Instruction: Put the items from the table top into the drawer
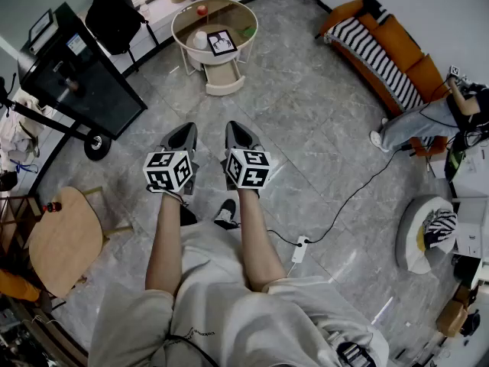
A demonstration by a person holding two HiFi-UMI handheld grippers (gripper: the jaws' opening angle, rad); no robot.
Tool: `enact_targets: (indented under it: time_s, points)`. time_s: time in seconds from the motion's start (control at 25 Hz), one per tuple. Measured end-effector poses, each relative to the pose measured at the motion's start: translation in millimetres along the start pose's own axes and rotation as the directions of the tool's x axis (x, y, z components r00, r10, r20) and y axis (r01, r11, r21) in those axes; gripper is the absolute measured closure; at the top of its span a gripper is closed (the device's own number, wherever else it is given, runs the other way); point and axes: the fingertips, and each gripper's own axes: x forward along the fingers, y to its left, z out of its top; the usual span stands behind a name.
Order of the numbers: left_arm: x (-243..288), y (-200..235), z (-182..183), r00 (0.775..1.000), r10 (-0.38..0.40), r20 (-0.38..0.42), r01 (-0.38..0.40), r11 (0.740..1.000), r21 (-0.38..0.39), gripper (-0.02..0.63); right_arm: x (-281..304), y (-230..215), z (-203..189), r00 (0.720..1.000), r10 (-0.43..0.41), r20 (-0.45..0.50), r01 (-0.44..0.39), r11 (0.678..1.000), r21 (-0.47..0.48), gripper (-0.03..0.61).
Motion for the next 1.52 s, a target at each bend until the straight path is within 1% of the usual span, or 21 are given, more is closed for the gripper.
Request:
enact_targets:
  time_s: [0.12, 0.28, 0.4, 0.48, 0.6, 0.68, 0.8, 0.92, 1.0, 1.12, 1.32, 1.4, 1.52]
  points:
    - [1.2, -13.6, -8.9, 1.0, -0.007, -0.014, 0.008, 1.0, 0.026, 0.591, -5.9, -17.5, -6.8, 1.0, -0.013, -0.008, 0.013, 1.0, 0.001, 0.545]
    - [-0.1, -12.3, -11.4, 1.0, -0.004, -0.019, 0.005, 0.999, 0.05, 0.591, -4.4, -35.0, -14.9, 0.999, -0.03, -0.016, 0.031, 0.999, 0.02, 0.545]
    - [1.2, -6.2, -21.0, 0.999, 0.003, -0.034, -0.003, 1.0, 0.018, 0.591, -5.5, -38.6, -27.7, 0.998, -0.029, -0.049, 0.03, 0.999, 0.015, 0.545]
    - [7.4, -7.1, -21.9, 0.999, -0.01, -0.035, 0.01, 1.0, 0.003, 0.591, -3.7, -36.7, -30.0, 0.998, -0.021, -0.061, 0.022, 1.0, 0.016, 0.545]
    - [22.8, -16.8, -14.6, 0.998, -0.048, -0.029, 0.048, 0.999, 0.02, 0.591, 1.5, -28.2, -19.9, 0.999, 0.012, -0.031, -0.012, 1.0, 0.024, 0.543]
    - [36.6, -21.9, -8.8, 0.997, -0.072, -0.023, 0.072, 0.997, 0.019, 0.591, 6.4, -26.3, -13.4, 0.999, 0.027, -0.029, -0.027, 1.0, 0.012, 0.543]
    - [65.9, -27.5, 4.8, 0.993, -0.117, -0.02, 0.118, 0.993, 0.018, 0.591, 19.9, -36.5, 4.0, 1.0, -0.002, -0.028, 0.002, 1.0, 0.008, 0.544]
    - [92.3, -24.1, 28.2, 0.988, -0.155, 0.001, 0.155, 0.988, 0.004, 0.591, 40.3, -34.4, 30.5, 1.0, -0.002, -0.006, 0.002, 1.0, -0.008, 0.543]
    - [105.4, -18.4, 41.9, 0.985, -0.172, 0.015, 0.172, 0.985, -0.021, 0.591, 53.2, -34.1, 43.6, 1.0, -0.009, -0.008, 0.009, 0.999, -0.035, 0.543]
    - [132.3, -2.1, 59.0, 0.982, -0.189, 0.021, 0.19, 0.979, -0.068, 0.591, 75.8, -46.5, 63.5, 0.999, -0.038, -0.01, 0.038, 0.999, -0.03, 0.543]
    - [181.1, 51.3, 89.6, 0.987, -0.159, 0.03, 0.161, 0.978, -0.131, 0.591, 128.7, -57.6, 96.6, 0.998, -0.062, -0.019, 0.061, 0.997, -0.046, 0.543]
    - [198.8, 67.9, 104.5, 0.986, -0.165, 0.035, 0.169, 0.977, -0.134, 0.591, 151.9, -58.1, 109.6, 0.998, -0.069, -0.013, 0.068, 0.996, -0.055, 0.543]
    - [214.9, 100.2, 124.0, 0.986, -0.165, 0.035, 0.168, 0.98, -0.11, 0.591, 187.1, -49.0, 118.4, 0.997, -0.072, -0.009, 0.071, 0.995, -0.072, 0.543]
